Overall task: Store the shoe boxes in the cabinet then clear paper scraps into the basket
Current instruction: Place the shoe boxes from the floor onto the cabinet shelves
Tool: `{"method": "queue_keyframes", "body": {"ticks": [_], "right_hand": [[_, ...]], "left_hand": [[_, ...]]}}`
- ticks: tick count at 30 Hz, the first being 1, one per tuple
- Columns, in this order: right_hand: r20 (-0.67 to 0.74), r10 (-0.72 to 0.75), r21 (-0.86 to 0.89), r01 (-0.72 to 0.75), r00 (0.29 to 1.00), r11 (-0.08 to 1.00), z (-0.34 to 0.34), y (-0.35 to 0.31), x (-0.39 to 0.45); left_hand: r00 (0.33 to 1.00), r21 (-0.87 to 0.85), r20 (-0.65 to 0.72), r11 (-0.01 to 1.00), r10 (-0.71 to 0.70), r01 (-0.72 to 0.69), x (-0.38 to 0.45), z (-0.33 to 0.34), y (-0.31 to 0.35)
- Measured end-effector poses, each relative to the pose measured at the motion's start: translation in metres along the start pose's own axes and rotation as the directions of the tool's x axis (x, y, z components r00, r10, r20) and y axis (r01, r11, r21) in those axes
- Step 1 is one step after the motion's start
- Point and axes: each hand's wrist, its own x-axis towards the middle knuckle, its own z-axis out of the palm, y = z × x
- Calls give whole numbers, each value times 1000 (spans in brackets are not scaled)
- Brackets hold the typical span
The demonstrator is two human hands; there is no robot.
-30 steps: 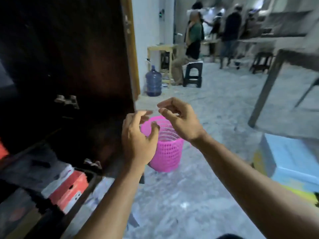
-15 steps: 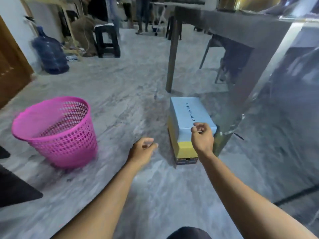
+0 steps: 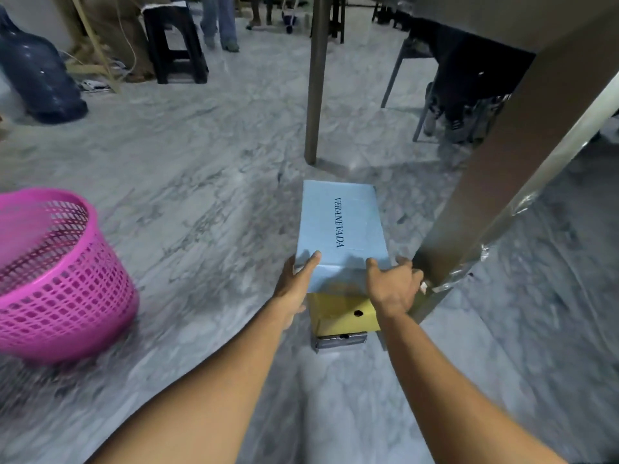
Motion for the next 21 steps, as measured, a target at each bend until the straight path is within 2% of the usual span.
{"method": "queue_keyframes", "body": {"ticks": [3,7,13,17,19,21], "right_hand": [[54,42,21,-43,998,999,3,5,6],[207,109,244,-159,972,957,1,15,8],[340,23,412,-171,940,895,-3,20,-29],[515,-73,501,-231,854,834,-4,-7,-66],[593,-125,530,-269,795,804,0,-24,-92],[634,-202,539,-240,746,807,5,-37,-114]], "left_hand": [[999,-70,-38,997,-37,35,14,-8,-8],[998,-221,-50,975,-22,10,20,-17,-11],[993,-380,-106,921,50,-87,-6,-52,-27],[986,-392,-94,905,141,-167,-43,-95,-28],[974,-397,-130,890,186,-223,-69,-126,-25],[961,-390,-164,881,221,-269,-93,-153,-20]]}}
